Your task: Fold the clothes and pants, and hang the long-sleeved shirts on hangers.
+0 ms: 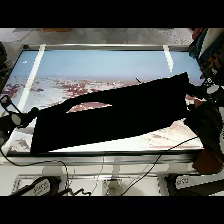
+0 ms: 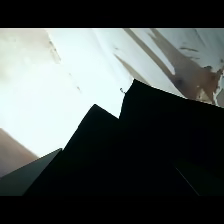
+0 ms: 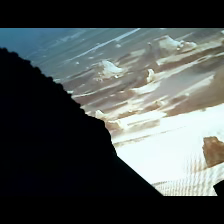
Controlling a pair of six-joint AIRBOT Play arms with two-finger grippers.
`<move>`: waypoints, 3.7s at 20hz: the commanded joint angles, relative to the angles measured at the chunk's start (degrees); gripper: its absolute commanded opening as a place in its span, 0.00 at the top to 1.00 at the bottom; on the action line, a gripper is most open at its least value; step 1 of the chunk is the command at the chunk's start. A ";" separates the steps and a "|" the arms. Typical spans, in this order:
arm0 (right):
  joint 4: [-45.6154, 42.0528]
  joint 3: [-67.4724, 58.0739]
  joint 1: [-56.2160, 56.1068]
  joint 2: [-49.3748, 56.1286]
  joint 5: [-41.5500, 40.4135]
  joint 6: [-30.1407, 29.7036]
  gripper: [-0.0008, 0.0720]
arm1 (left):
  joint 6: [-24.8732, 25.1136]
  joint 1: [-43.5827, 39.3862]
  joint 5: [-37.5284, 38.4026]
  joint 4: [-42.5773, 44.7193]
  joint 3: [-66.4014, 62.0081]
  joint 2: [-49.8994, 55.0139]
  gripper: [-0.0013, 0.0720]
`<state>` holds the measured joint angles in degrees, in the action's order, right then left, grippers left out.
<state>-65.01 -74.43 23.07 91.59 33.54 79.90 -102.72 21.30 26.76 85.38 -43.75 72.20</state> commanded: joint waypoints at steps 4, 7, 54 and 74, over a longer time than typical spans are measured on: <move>-0.31 -0.02 0.02 -0.02 -0.04 -0.07 0.95 | 6.29 -0.13 -2.82 -7.91 -8.48 12.24 0.02; -0.35 -0.02 0.02 -0.02 -0.02 -0.07 0.95 | 6.29 -0.13 -6.62 -7.91 -8.70 13.90 0.03; -4.24 -0.02 0.02 -0.02 11.17 0.00 0.95 | 29.75 6.82 12.33 5.53 -15.15 13.97 0.97; 0.66 -0.04 -1.49 4.59 -7.26 0.63 0.95 | 19.50 0.20 3.48 18.18 -15.28 17.07 0.97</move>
<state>-60.14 -74.43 19.88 96.90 21.37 80.51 -83.59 21.69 23.90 97.49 -58.98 90.15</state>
